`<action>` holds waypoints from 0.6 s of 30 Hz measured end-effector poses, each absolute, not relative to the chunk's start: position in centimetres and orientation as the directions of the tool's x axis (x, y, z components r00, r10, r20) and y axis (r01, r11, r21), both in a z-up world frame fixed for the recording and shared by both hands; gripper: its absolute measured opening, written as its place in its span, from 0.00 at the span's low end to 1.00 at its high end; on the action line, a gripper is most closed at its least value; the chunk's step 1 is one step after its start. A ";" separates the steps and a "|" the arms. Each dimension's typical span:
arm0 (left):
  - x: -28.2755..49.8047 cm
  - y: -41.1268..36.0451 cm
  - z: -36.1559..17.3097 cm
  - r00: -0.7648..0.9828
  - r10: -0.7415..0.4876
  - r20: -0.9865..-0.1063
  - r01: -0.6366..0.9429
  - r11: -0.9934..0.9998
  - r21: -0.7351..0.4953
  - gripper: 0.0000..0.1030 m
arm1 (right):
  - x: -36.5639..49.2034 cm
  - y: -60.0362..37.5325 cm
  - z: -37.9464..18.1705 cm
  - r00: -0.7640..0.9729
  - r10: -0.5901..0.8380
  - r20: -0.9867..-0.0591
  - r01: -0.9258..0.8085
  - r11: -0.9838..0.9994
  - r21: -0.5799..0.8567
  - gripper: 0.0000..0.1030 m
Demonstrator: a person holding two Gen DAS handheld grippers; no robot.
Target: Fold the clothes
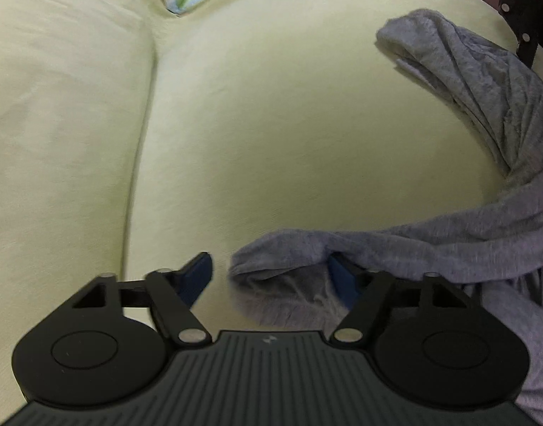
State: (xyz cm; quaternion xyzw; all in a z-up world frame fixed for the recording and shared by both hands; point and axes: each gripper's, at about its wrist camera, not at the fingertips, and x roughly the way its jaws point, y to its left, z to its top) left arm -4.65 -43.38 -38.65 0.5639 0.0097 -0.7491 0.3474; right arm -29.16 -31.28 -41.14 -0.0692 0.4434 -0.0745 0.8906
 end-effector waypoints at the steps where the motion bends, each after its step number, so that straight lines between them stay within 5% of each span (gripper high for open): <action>1: -4.6 -43.5 -38.5 -0.130 -0.504 -0.854 0.544 -0.756 0.364 0.48 | -29.1 -31.3 -41.2 0.595 -0.196 -0.779 0.071 0.979 -0.192 0.26; 3: -4.7 -43.4 -38.3 -0.123 -0.507 -0.853 0.554 -0.748 0.365 0.15 | -29.0 -31.4 -41.0 0.593 -0.216 -0.776 0.074 0.974 -0.215 0.02; 4: -4.5 -43.1 -38.1 -0.117 -0.510 -0.852 0.564 -0.740 0.366 0.10 | -29.0 -31.5 -40.9 0.592 -0.221 -0.775 0.077 0.973 -0.219 0.02; 11: 0.4 -40.7 -33.4 -0.179 -0.607 -0.774 0.820 -0.527 0.224 0.09 | -31.2 -33.6 -36.5 0.636 -0.223 -0.739 0.139 0.975 -0.174 0.01; 18: 4.4 -40.9 -32.2 -0.038 -0.670 -0.742 0.938 -0.280 0.205 0.09 | -32.8 -42.9 -30.1 0.659 -0.393 -0.642 0.385 0.909 -0.161 0.01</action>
